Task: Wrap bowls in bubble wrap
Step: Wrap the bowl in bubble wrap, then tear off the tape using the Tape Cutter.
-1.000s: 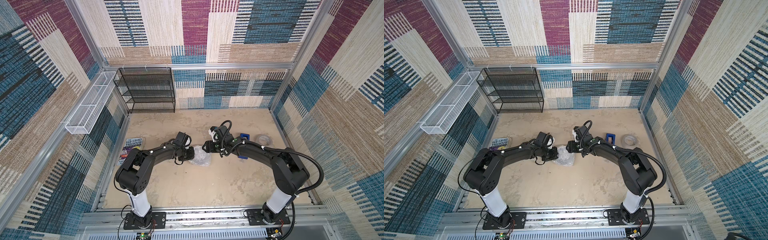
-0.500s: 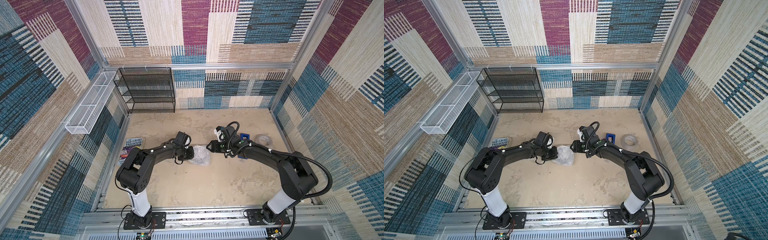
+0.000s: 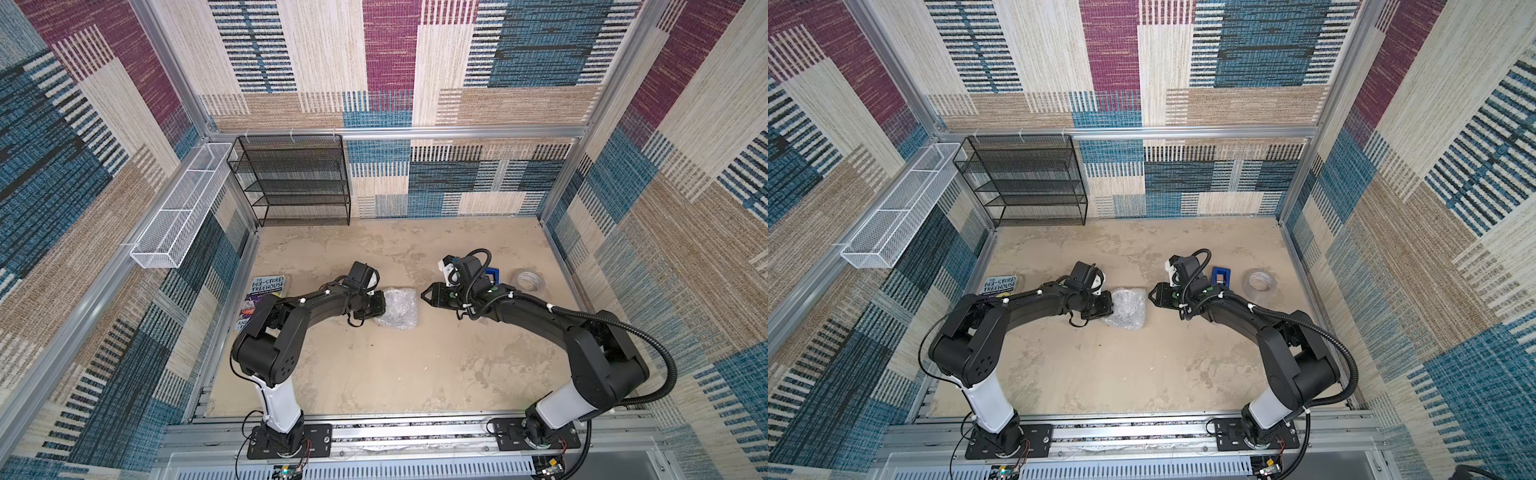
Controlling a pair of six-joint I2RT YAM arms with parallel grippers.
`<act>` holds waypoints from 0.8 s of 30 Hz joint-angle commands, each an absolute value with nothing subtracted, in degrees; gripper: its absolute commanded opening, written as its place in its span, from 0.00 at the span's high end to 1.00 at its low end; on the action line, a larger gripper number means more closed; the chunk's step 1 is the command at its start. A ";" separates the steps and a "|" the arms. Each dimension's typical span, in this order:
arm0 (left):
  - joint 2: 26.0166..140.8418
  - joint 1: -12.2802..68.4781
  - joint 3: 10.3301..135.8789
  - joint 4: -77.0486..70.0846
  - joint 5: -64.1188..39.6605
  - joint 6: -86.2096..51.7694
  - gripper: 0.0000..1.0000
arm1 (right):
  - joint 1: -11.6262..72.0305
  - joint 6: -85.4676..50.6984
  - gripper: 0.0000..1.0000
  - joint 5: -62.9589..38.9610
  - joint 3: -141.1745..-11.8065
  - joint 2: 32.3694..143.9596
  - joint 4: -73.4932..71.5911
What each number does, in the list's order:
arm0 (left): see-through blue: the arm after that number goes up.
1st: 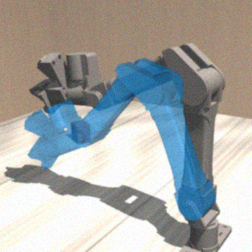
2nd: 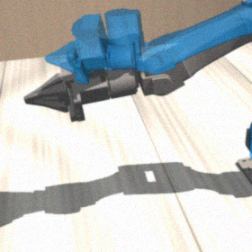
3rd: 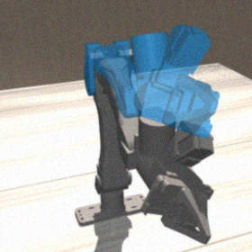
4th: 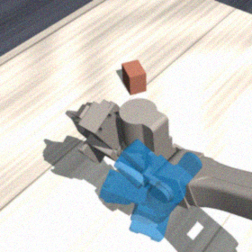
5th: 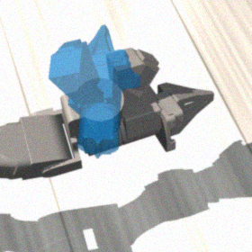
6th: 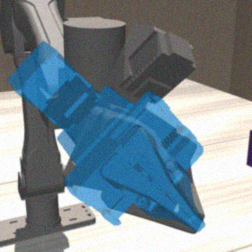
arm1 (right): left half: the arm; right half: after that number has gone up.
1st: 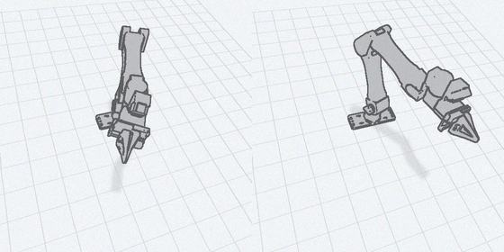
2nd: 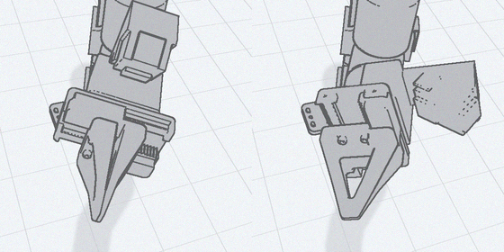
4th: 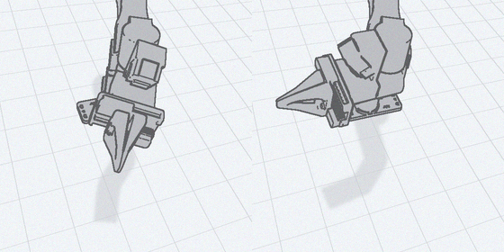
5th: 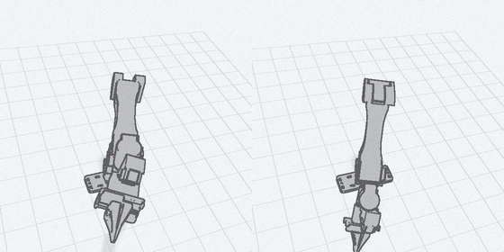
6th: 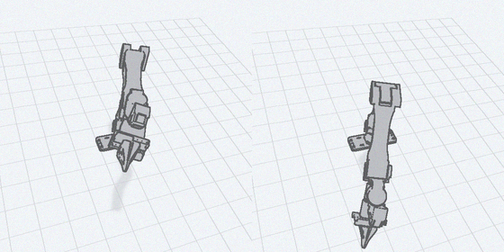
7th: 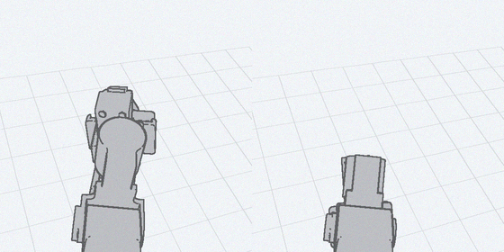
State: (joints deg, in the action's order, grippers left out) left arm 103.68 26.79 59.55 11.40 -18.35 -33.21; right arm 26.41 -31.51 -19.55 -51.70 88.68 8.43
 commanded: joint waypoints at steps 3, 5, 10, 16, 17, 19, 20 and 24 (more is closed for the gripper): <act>103.19 26.19 60.68 12.52 -18.79 -31.74 1.00 | 22.06 -35.24 0.52 -17.37 -46.46 79.85 8.06; 103.36 25.91 61.04 12.73 -19.11 -31.55 1.00 | 19.44 -35.46 0.52 -16.20 -44.06 75.35 9.78; 103.89 25.48 61.35 12.35 -19.68 -31.29 1.00 | 10.02 -38.56 0.53 -19.65 -35.83 63.44 10.73; 104.76 25.10 61.69 11.85 -20.95 -31.48 1.00 | -3.89 -34.11 0.54 -24.10 -34.70 56.90 14.25; 104.84 25.05 61.82 11.87 -20.94 -31.40 1.00 | -6.19 -33.34 0.54 -25.72 -34.46 57.63 13.71; 105.18 24.79 62.09 11.87 -21.44 -31.25 1.00 | -9.76 -32.21 0.55 -29.17 -34.54 59.91 11.97; 105.20 24.70 62.05 11.80 -21.53 -31.35 1.00 | -10.38 -31.93 0.56 -29.90 -34.91 61.32 11.20; 105.55 24.51 62.56 11.55 -22.10 -31.42 1.00 | -10.71 -29.72 0.58 -34.17 -37.80 67.73 8.67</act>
